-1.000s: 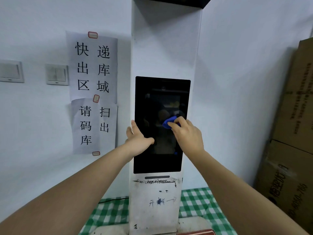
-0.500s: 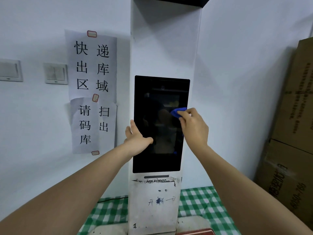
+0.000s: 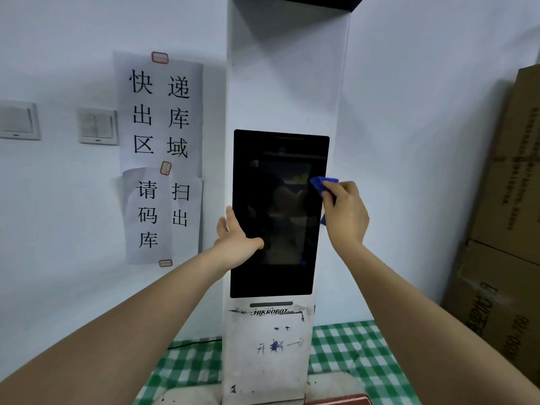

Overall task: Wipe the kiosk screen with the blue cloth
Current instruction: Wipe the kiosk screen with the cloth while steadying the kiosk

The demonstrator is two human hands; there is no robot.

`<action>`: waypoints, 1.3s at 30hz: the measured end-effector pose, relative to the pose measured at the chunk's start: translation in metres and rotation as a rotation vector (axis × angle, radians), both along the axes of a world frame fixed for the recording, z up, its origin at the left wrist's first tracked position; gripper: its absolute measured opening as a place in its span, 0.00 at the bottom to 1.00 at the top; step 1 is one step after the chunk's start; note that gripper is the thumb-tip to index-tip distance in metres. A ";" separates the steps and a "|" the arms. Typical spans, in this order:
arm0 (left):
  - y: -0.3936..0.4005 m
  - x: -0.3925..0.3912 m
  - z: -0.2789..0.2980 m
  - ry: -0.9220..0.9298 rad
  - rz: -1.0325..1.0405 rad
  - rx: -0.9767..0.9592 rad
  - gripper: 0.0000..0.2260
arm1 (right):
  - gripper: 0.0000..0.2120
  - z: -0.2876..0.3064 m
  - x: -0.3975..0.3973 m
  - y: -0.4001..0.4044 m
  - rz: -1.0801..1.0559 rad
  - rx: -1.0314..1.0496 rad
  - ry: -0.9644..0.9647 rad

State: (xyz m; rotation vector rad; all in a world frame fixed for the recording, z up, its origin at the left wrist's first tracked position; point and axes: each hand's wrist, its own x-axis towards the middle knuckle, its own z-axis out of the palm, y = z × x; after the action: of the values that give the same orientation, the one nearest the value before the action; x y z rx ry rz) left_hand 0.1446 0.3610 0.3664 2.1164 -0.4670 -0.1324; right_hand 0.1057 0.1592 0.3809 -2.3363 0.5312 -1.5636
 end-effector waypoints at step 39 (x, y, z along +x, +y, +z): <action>0.007 0.005 -0.008 0.085 -0.056 -0.034 0.43 | 0.13 -0.044 -0.008 0.007 0.009 -0.082 0.102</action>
State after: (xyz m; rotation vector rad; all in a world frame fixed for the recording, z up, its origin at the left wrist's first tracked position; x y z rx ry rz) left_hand 0.1497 0.3684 0.3582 2.0561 -0.4744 -0.2439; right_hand 0.0977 0.1657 0.3370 -2.4863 0.4865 -1.4956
